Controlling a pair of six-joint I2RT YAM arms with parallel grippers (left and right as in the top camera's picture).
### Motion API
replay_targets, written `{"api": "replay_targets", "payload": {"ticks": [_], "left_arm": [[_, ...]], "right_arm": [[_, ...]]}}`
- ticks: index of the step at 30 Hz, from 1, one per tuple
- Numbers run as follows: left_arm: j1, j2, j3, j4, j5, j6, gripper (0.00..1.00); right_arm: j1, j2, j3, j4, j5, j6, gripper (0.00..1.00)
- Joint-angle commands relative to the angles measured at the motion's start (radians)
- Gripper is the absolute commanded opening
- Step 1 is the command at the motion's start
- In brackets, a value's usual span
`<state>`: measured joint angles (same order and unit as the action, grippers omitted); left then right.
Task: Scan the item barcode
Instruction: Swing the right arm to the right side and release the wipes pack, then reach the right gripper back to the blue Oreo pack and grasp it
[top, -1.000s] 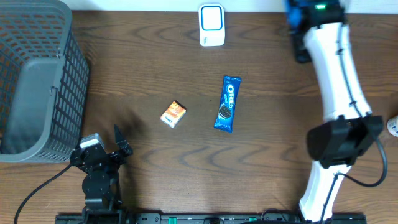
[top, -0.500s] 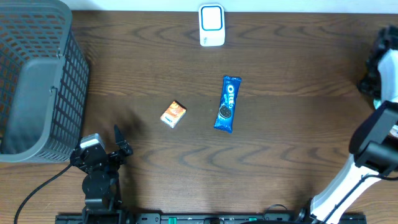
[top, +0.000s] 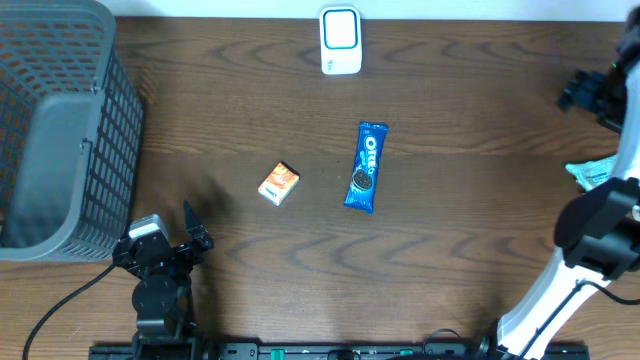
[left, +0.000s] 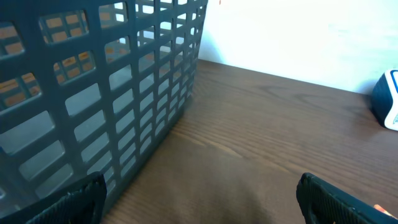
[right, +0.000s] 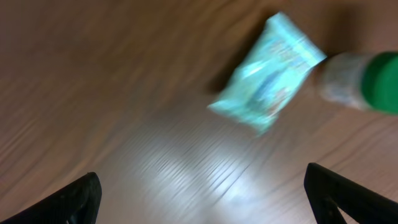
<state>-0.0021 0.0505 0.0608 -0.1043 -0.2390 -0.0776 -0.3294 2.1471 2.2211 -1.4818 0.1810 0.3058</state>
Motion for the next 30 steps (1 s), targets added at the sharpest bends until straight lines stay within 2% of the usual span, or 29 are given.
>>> {"api": "replay_targets", "payload": {"ticks": [1,6,13,17,18,20,22,24,26,30], "left_arm": [[-0.004,-0.001,-0.029,-0.009,-0.008,0.006,0.98],[-0.004,-0.001,-0.029,-0.009,-0.008,0.006,0.98],[-0.004,-0.001,-0.029,-0.009,-0.008,0.006,0.98],[-0.004,-0.001,-0.029,-0.009,-0.008,0.006,0.98],[-0.004,-0.001,-0.029,-0.009,-0.008,0.006,0.98],[-0.004,-0.001,-0.029,-0.009,-0.008,0.006,0.98],[-0.004,-0.001,-0.029,-0.009,-0.008,0.006,0.98],[-0.004,-0.001,-0.029,-0.009,-0.008,0.006,0.98],[-0.004,-0.001,-0.029,-0.009,-0.008,0.006,0.98],[-0.004,-0.001,-0.029,-0.009,-0.008,0.006,0.98]], "right_arm": [[0.107,-0.01,0.041,-0.073,-0.171,0.071,0.99],[0.265,-0.009,-0.006,-0.064,-0.397,0.086,0.99],[0.498,-0.008,-0.166,0.119,-0.478,0.087,0.99],[0.606,-0.008,-0.296,0.28,-0.613,0.123,0.99],[0.631,-0.008,-0.327,0.314,-0.6,0.158,0.99],[0.678,-0.008,-0.374,0.37,-0.524,0.235,0.86],[0.727,-0.008,-0.386,0.401,-0.405,0.293,0.83],[0.782,-0.008,-0.382,0.422,-0.279,0.321,0.91],[0.835,-0.008,-0.363,0.426,-0.192,0.332,0.95],[0.94,-0.006,-0.36,0.428,0.018,0.388,0.97]]}}
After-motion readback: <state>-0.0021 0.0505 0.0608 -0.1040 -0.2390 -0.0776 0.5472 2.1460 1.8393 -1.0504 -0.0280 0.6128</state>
